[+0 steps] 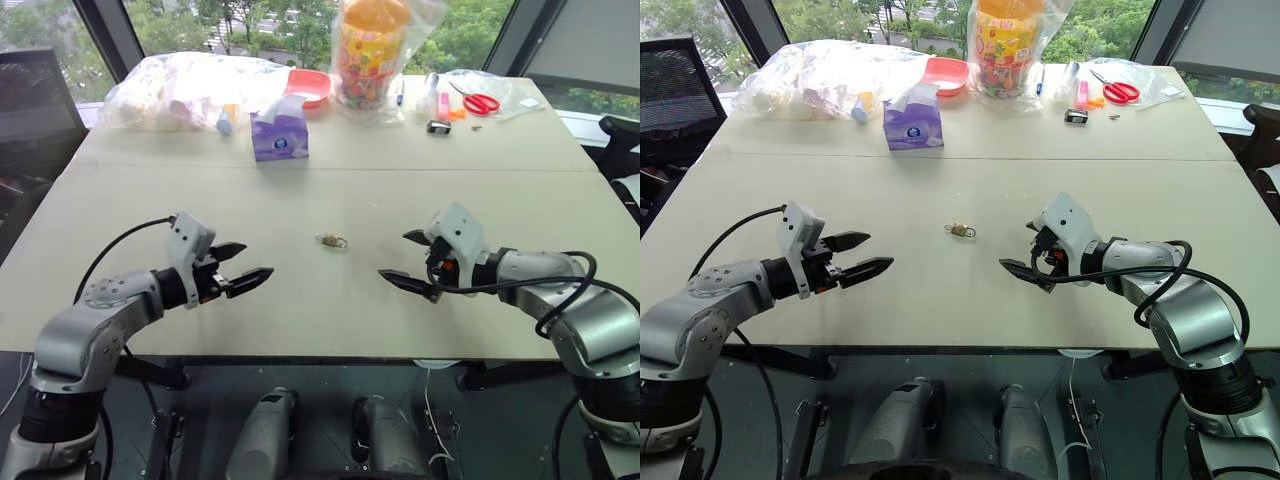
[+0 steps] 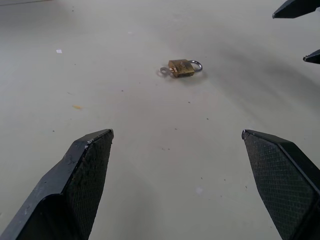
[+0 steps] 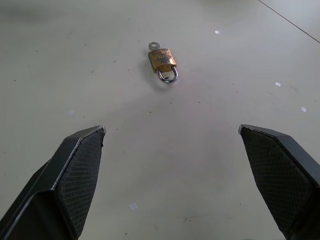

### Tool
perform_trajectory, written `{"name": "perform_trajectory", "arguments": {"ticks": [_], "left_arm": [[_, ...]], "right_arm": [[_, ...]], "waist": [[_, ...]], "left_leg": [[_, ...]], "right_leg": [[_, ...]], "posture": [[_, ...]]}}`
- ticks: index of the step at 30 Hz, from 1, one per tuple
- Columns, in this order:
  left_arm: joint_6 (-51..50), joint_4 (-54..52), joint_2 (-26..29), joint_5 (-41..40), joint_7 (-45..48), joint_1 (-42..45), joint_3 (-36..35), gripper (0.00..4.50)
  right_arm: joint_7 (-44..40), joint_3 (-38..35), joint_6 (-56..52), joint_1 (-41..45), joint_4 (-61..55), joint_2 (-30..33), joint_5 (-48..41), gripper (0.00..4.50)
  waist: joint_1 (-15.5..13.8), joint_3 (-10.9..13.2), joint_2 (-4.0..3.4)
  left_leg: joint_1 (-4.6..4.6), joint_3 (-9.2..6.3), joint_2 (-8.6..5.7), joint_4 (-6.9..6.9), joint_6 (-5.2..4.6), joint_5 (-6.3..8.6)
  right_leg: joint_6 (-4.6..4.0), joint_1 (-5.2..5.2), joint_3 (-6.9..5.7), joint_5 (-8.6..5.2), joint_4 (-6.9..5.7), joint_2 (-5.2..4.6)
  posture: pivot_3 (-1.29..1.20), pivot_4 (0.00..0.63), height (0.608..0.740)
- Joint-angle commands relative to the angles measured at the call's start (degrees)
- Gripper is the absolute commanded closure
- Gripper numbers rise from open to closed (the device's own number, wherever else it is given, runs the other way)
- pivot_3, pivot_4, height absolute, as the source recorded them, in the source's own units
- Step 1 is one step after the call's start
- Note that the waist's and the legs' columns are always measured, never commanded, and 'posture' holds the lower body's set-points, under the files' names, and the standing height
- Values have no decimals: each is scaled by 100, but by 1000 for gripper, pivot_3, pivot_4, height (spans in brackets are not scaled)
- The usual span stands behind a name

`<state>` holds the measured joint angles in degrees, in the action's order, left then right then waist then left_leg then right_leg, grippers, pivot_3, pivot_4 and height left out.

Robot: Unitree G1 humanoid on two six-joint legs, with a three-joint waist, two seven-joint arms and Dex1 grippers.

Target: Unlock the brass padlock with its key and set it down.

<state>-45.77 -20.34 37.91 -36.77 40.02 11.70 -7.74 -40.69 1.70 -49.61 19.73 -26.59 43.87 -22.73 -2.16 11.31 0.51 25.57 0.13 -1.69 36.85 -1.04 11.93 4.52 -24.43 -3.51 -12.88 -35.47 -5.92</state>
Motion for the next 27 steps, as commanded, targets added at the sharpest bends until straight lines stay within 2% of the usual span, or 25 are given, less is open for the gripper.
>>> {"name": "perform_trajectory", "arguments": {"ticks": [1,18,22,27], "left_arm": [[137,-37,-16,-17,6,123,-107,217],[399,380,203,395,416,431,228,217],[744,774,623,663,1089,757,513,217],[900,983,1392,758,2059,1006,662,217]], "right_arm": [[9,-19,107,145,-51,-5,19,0],[5,377,141,568,221,-115,236,0],[18,964,36,1261,749,-455,496,0],[-21,1657,112,2152,2002,-1100,894,0]], "waist": [[0,0,0],[0,0,0],[49,0,0],[157,0,0]], "left_leg": [[0,0,0,0,0,0],[-1,1,1,6,-1,-1],[-1,8,9,7,-1,-1],[0,10,23,4,-1,-2]], "right_leg": [[0,0,0,0,0,0],[-2,2,-1,4,-2,3],[-11,-3,0,10,-2,11],[-18,-7,1,14,-1,27]], "posture": [[0,150,740],[0,150,740],[0,150,740],[0,150,740]]}}
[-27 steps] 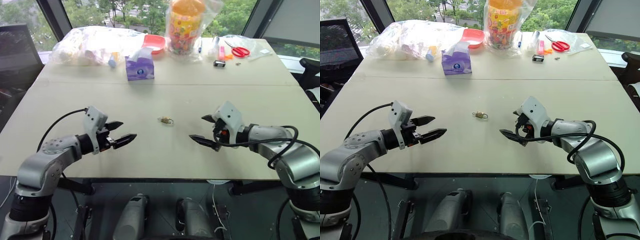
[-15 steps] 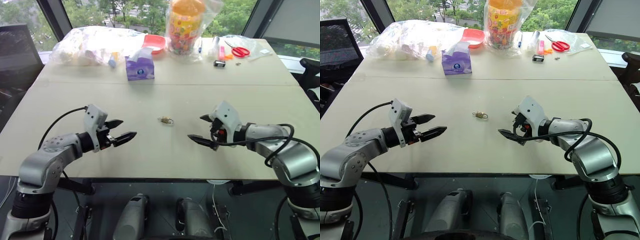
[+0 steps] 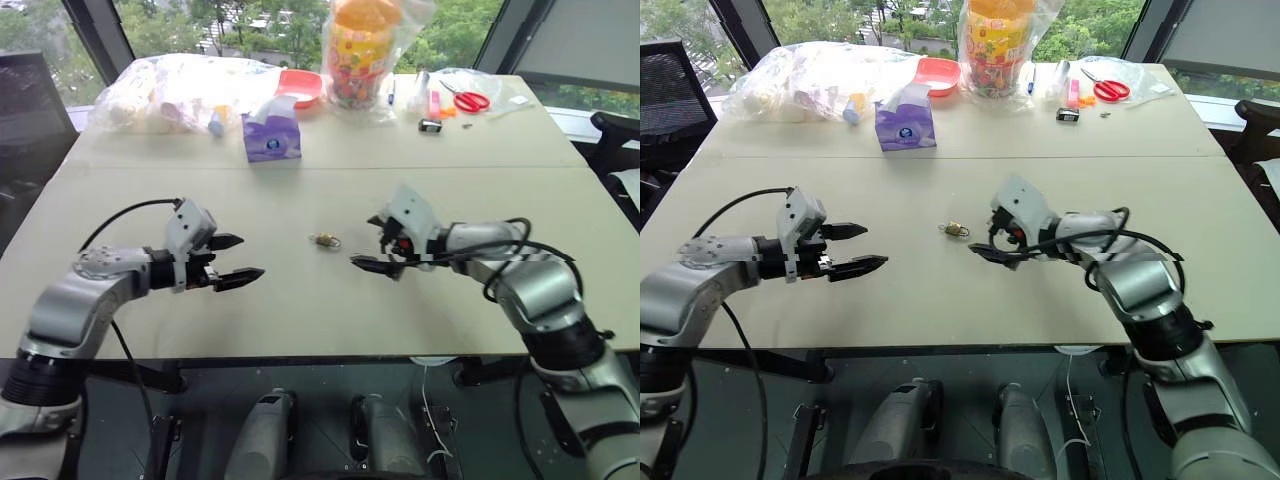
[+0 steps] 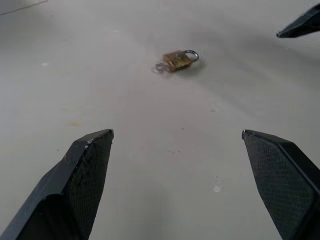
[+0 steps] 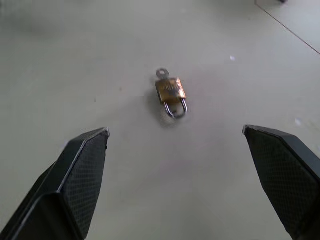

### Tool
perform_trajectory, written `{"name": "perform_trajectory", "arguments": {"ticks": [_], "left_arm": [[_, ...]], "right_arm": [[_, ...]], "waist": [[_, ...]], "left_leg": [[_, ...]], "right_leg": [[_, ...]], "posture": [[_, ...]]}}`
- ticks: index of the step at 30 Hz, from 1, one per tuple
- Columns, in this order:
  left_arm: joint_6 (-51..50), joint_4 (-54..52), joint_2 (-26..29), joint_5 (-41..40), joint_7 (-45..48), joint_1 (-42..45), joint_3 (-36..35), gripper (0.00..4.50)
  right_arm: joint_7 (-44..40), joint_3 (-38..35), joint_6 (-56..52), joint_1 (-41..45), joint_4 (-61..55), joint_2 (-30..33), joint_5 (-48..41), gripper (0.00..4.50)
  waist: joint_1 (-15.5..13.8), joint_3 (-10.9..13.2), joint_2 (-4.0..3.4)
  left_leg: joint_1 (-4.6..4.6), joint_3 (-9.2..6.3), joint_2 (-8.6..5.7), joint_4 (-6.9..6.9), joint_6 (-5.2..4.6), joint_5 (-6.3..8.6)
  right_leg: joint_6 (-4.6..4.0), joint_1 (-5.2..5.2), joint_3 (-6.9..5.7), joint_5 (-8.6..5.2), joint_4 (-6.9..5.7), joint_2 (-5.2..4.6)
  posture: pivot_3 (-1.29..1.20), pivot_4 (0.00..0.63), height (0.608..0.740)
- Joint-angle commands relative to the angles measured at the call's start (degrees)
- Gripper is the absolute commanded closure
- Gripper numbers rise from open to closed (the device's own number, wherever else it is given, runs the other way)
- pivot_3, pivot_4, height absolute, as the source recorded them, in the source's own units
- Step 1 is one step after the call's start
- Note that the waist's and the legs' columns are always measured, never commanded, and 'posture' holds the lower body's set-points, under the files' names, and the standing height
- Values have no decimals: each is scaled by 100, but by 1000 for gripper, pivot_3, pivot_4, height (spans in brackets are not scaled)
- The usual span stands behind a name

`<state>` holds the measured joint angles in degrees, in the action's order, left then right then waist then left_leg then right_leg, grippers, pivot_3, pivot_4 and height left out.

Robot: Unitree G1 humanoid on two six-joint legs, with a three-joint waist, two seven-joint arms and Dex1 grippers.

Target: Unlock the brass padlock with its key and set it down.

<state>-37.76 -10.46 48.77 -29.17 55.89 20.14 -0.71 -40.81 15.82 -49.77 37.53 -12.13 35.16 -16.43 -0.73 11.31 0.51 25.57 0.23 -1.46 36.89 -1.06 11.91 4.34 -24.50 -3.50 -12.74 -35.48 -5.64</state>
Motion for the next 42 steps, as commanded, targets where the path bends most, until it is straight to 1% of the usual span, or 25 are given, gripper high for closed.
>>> {"name": "perform_trajectory", "arguments": {"ticks": [1,3,5,8,11,15,20,23,24,26,27,28,29,36,40,42], "left_arm": [[80,-3,404,-15,581,195,-52,217],[87,-8,497,3,663,249,-76,217],[135,-8,453,50,551,260,-153,217],[122,-163,378,3,425,54,-265,217],[60,-356,310,-48,286,-164,-324,217],[45,-533,237,-67,115,-465,-428,217],[33,-594,148,-66,-37,-564,-456,217],[24,-584,120,-49,-67,-541,-419,174],[25,-576,110,-41,-69,-535,-403,174],[38,-537,94,-16,-68,-506,-368,174],[54,-501,80,3,-67,-487,-342,174],[60,-466,69,16,-65,-460,-319,174],[66,-438,58,28,-65,-436,-299,174],[29,-233,-57,-12,-57,-243,-274,174],[-22,-4,-223,-134,-53,-54,-348,174],[-136,162,-409,-322,-93,117,-471,174]], "right_arm": [[-32,349,194,523,820,-346,349,0],[-110,504,347,789,1308,-559,495,0],[-212,625,530,1050,1854,-785,630,0],[-371,737,808,1329,2594,-1059,809,0],[-497,765,1049,1498,3078,-1234,936,0],[-673,857,1309,1646,3567,-1428,1157,0],[-717,867,1617,1723,4106,-1697,1406,0],[-761,837,1718,1766,4299,-1805,1501,873],[-767,831,1765,1766,4344,-1838,1535,1328],[-771,804,1850,1783,4440,-1896,1581,2454],[-757,785,1893,1797,4497,-1935,1604,2876],[-749,766,1920,1814,4547,-1966,1623,3474],[-752,749,1943,1822,4582,-1989,1647,3812],[-711,694,2155,1708,4335,-1855,1847,3815],[-816,718,2412,1576,3932,-1653,1982,3815],[-801,761,2786,1492,3655,-1497,2133,3815]], "waist": [[19,0,0],[23,0,-1],[21,1,-2],[39,1,-2],[45,1,-2],[65,1,-3],[142,1,-2],[178,1,-2],[180,1,-2],[175,1,-2],[175,1,-2],[175,1,-2],[175,1,-2],[170,1,-2],[132,1,-2],[134,1,-2]], "left_leg": [[2,0,1,0,0,0],[1,1,0,-1,0,0],[2,2,0,-2,-1,-1],[1,5,-1,-1,-1,-2],[-1,7,-1,-1,-2,-2],[-3,10,-1,0,-1,-3],[-17,10,0,1,5,-6],[-24,10,0,3,15,-12],[-27,10,1,3,18,-14],[-30,10,7,3,22,-16],[-30,10,8,3,23,-17],[-30,9,10,3,25,-18],[-31,10,10,3,26,-18],[-31,9,10,3,34,-23],[-28,9,10,4,34,-24],[-26,9,8,6,34,-24]], "right_leg": [[0,-2,0,0,0,1],[1,-2,0,0,1,2],[2,-3,0,1,-1,8],[5,-2,0,2,-7,12],[27,-2,-1,15,-8,16],[32,-3,0,18,-10,17],[31,-1,2,17,-32,17],[30,-4,6,17,-53,18],[30,-5,8,17,-59,19],[29,-5,8,17,-64,24],[28,-6,8,17,-65,27],[24,-5,8,17,-65,29],[20,-6,9,15,-65,29],[10,-7,10,13,-65,29],[10,-8,10,14,-65,29],[11,-7,10,14,-63,29]], "posture": [[0,150,740],[0,150,740],[0,150,740],[0,150,740],[0,150,740],[0,150,740],[0,150,740],[0,150,740],[0,150,740],[0,150,740],[0,150,740],[0,150,740],[0,150,740],[0,150,740],[0,150,740],[0,150,740]]}}
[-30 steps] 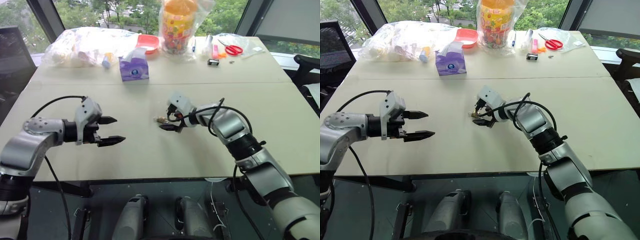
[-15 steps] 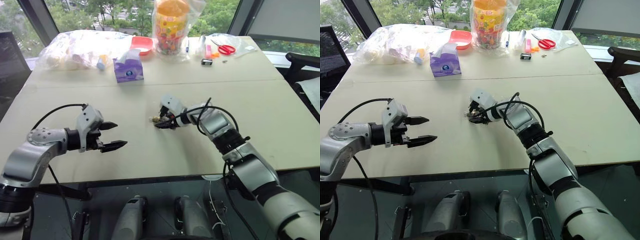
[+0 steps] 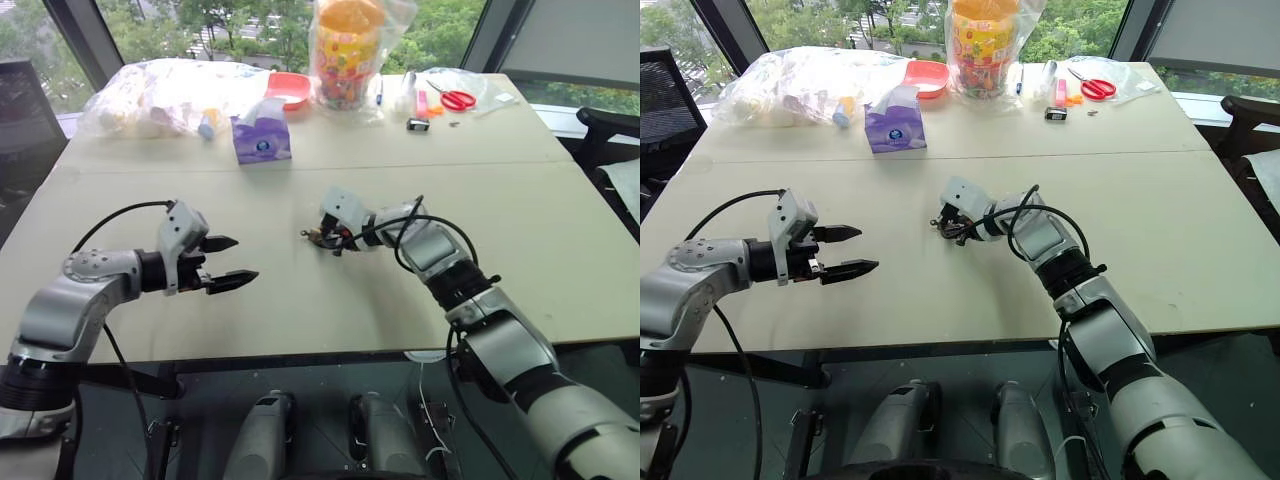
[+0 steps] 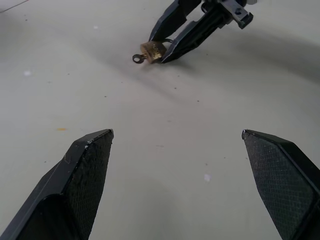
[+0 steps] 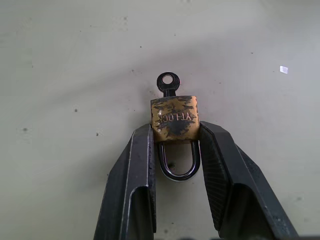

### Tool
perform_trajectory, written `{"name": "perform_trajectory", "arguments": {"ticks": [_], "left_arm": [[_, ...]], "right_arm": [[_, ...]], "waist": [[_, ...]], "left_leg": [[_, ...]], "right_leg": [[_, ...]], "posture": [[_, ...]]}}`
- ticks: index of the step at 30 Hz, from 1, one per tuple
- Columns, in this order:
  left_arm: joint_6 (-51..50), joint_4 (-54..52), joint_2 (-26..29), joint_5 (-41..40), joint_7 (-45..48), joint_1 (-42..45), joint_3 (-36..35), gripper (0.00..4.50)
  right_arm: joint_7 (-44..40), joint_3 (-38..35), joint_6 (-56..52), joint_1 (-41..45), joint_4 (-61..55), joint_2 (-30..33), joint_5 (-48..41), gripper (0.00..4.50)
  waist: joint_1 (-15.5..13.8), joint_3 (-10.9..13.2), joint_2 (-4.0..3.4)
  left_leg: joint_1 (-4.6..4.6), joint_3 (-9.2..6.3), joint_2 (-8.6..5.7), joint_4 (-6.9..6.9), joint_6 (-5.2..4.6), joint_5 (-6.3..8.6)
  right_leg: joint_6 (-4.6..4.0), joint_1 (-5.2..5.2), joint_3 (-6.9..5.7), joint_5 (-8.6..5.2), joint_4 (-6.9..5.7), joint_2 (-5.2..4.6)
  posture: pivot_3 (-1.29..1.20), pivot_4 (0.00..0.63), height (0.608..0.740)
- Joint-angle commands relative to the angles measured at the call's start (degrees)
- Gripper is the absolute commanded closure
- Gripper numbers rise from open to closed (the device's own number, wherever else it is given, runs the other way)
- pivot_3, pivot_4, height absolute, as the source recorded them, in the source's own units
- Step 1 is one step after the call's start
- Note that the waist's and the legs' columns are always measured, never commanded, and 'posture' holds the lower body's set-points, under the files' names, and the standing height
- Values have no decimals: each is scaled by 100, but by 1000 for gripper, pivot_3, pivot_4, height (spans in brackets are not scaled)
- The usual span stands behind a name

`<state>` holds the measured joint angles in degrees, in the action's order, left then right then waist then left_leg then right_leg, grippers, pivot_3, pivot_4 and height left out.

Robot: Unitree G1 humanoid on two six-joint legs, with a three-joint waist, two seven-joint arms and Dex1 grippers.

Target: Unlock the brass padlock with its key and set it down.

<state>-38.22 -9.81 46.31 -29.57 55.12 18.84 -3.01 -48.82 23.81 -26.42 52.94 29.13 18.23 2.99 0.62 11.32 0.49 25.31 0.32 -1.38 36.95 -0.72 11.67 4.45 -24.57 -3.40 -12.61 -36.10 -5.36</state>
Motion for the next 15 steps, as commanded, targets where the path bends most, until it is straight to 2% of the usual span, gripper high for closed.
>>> {"name": "perform_trajectory", "arguments": {"ticks": [1,4,9,14,15], "left_arm": [[-197,266,-334,-463,-58,403,-348,174],[-406,751,-687,-803,-55,805,-540,174],[-509,1388,-994,-1010,164,1440,-523,174],[-501,2070,-1286,-1035,369,2043,-491,174],[-506,2205,-1339,-1060,423,2155,-508,439]], "right_arm": [[16,-90,771,-128,-733,296,214,3815],[-17,-258,1538,-364,-1525,555,187,3815],[149,-459,2141,-528,-2334,853,329,3815],[274,-575,2234,-572,-2662,917,390,3815],[285,-592,2205,-575,-2708,912,390,3815]], "waist": [[-18,0,0],[4,1,1],[20,0,3],[1,1,4],[0,1,4]], "left_leg": [[0,0,-1,0,0,0],[7,-2,-1,4,-1,0],[4,0,7,4,-1,-2],[4,-1,9,12,0,-3],[4,-1,9,13,0,-3]], "right_leg": [[3,0,0,1,0,0],[18,-3,-1,9,0,1],[34,-2,-1,18,-4,12],[33,3,0,18,-3,17],[33,4,1,18,-3,17]], "posture": [[0,150,740],[0,150,740],[0,150,740],[0,150,740],[0,150,740]]}}
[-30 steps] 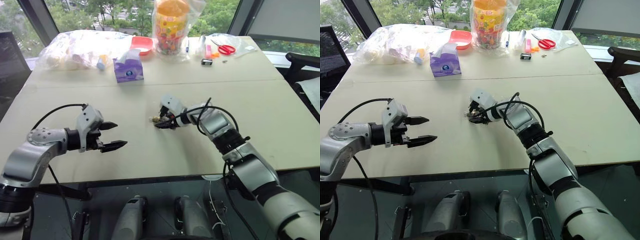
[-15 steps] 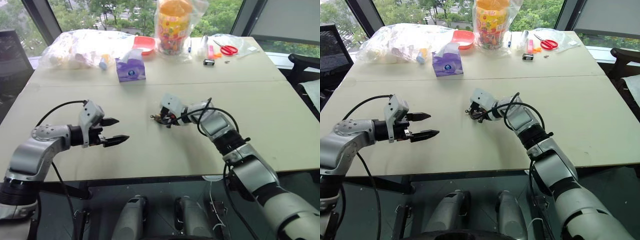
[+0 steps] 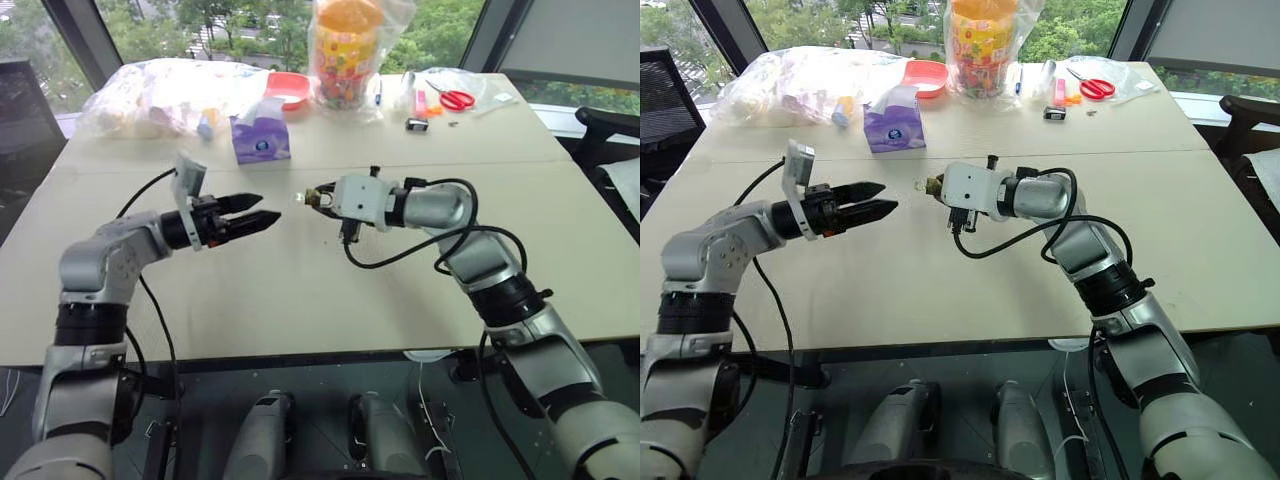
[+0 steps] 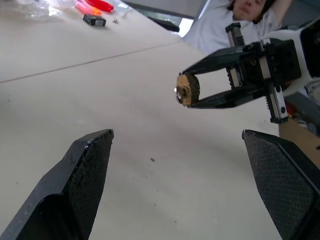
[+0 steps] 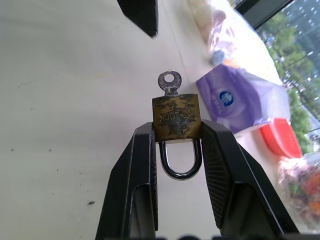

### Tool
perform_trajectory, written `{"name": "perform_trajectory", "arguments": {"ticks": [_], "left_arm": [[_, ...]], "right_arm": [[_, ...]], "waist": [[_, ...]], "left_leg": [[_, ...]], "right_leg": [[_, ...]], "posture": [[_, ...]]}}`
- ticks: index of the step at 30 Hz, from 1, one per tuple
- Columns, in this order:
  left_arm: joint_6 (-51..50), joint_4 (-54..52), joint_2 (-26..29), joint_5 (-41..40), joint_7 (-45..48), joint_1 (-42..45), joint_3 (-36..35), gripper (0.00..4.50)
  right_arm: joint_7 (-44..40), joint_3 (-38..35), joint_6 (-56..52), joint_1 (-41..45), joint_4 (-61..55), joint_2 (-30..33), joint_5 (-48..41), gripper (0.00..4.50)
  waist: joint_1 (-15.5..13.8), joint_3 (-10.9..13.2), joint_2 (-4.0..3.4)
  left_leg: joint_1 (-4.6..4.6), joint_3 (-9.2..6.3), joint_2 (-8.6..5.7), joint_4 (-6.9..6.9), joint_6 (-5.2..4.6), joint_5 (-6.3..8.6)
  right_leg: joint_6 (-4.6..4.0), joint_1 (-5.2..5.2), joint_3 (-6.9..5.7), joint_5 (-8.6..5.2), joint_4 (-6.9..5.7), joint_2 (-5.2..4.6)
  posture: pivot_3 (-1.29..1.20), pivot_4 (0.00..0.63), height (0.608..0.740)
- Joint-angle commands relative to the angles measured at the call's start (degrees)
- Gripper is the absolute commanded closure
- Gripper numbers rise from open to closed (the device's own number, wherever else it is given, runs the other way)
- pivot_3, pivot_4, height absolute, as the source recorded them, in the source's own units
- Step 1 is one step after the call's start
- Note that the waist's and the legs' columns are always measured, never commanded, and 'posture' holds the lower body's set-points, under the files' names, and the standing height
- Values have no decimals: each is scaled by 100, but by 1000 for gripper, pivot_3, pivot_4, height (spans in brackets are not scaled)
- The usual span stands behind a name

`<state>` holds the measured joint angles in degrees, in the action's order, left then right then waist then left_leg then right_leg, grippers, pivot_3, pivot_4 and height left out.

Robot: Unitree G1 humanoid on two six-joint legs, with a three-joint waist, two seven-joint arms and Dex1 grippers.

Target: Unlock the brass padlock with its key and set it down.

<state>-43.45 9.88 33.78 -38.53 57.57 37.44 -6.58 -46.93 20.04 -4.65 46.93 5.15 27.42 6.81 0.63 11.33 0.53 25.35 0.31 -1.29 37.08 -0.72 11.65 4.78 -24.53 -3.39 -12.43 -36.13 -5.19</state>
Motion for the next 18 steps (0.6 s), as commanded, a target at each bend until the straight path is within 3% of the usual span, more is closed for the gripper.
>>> {"name": "perform_trajectory", "arguments": {"ticks": [1,5,18], "left_arm": [[21,346,-132,-172,214,388,-158,754],[114,670,-241,-18,407,668,8,2283],[294,1118,-503,238,693,960,115,2283]], "right_arm": [[107,-223,14,20,-349,-5,17,3815],[138,-232,-31,-15,-531,-7,60,3815],[158,-231,-206,-117,-850,-60,83,3815]], "waist": [[-4,0,0],[2,0,0],[-1,1,1]], "left_leg": [[0,0,0,0,0,0],[0,0,0,0,0,0],[1,0,0,1,-1,-1]], "right_leg": [[0,0,1,0,0,0],[0,1,1,0,0,0],[0,1,2,0,-1,1]], "posture": [[0,150,740],[0,150,740],[0,150,740]]}}
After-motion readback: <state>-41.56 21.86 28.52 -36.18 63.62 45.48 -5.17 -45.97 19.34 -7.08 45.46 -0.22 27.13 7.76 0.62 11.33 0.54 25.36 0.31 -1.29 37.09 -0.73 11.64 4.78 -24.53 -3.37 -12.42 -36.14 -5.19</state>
